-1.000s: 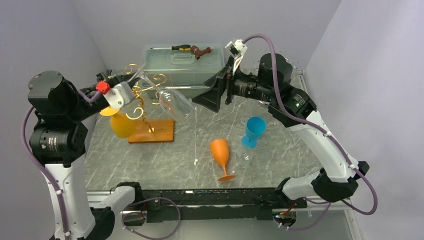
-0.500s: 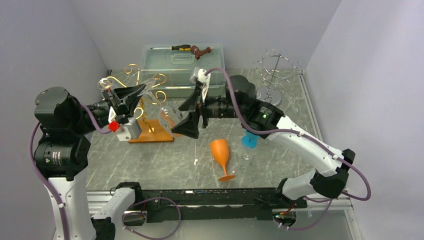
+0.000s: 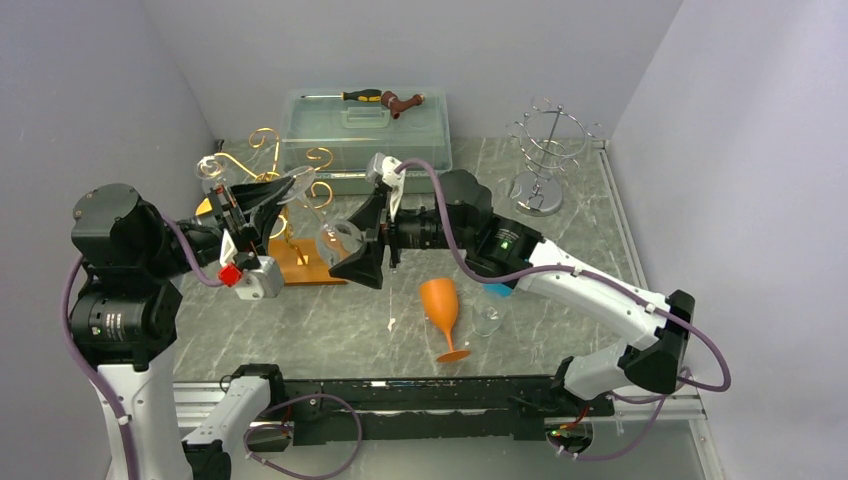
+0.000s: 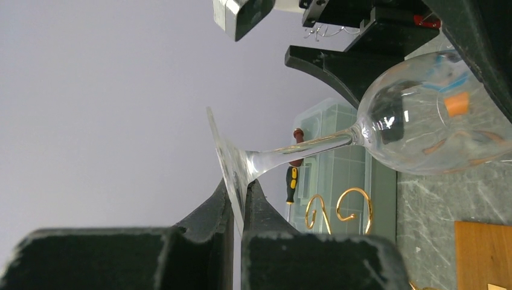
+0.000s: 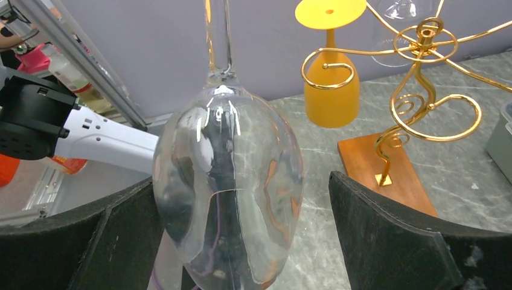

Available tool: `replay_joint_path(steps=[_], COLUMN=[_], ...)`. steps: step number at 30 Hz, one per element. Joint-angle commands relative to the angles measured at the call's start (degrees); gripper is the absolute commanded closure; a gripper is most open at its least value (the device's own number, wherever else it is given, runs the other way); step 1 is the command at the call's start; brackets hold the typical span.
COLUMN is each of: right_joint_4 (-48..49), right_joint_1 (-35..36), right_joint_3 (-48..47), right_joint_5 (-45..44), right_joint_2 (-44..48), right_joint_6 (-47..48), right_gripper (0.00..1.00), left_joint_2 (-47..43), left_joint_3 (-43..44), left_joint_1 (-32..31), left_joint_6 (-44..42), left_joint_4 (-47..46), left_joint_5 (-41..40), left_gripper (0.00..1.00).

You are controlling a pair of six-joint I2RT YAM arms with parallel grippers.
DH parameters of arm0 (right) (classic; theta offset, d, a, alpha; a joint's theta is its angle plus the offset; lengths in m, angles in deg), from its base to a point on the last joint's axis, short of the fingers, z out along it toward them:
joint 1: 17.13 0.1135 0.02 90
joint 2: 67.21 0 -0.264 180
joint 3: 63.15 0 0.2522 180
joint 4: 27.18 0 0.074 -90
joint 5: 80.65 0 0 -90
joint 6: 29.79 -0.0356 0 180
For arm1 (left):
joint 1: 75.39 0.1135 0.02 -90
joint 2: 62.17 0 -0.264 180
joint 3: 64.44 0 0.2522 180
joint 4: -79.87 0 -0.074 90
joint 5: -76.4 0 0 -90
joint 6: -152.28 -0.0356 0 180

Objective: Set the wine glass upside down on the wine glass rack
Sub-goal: Turn the wine glass upside down at the wine rack.

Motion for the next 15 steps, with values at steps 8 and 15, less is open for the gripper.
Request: replay_joint_path(steps=[8, 15], right_joint_4=[13.5, 21.2], right_joint_1=[0.9, 1.1], right_joint_3=[3.9, 10.0], right_joint_5=[-1.7, -6.0], right_joint_2=[-1.8, -2.1], right_joint_6=[-2.3, -5.5], right_gripper=[0.47, 0.61], left_joint_2=[-2.7, -4.9], left_joint_3=[-1.4, -3.3], left_joint_1=[-0.1, -0.1], left_joint_6=[-8.7, -8.0], left_joint_4=[7.0, 10.3], left_joint_5=[5.0, 3.2], left_gripper=[1.0, 0.6])
